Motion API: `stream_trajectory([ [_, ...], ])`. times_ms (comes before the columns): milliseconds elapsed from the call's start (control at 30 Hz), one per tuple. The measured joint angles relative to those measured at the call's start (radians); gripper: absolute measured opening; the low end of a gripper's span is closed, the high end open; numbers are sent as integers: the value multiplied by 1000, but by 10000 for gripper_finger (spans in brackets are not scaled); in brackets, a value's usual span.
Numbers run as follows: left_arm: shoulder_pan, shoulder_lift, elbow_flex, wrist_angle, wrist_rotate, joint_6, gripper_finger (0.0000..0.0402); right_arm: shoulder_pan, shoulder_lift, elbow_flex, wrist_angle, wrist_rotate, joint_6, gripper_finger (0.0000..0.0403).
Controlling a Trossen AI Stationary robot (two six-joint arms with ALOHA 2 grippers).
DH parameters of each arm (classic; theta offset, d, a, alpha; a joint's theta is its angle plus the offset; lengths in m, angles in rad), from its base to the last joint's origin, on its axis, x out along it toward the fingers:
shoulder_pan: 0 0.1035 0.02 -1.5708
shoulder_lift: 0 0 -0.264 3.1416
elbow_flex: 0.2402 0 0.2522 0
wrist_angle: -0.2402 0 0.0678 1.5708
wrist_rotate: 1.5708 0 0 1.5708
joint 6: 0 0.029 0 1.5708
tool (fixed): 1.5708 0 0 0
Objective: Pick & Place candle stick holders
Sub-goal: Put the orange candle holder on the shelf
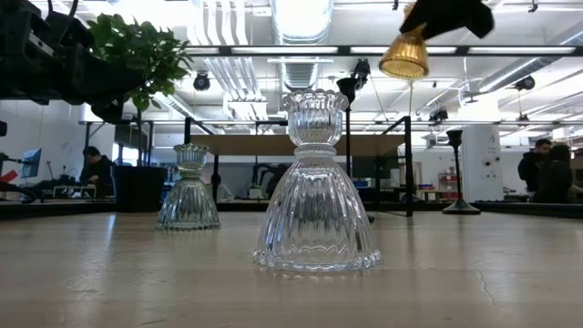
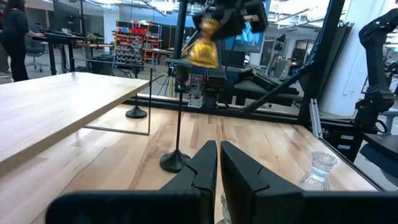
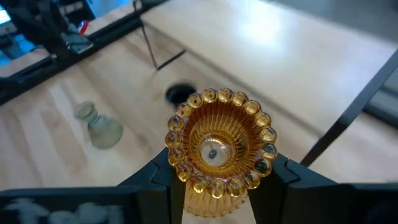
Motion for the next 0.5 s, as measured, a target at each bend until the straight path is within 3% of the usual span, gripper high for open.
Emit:
stream_trajectory([
  [300, 0, 0, 0, 0, 0, 0, 26, -212, 58, 158, 0, -108, -240, 120],
  [500, 0, 0, 0, 0, 0, 0, 26, -358, 110, 235, -2, -239, -348, 120],
])
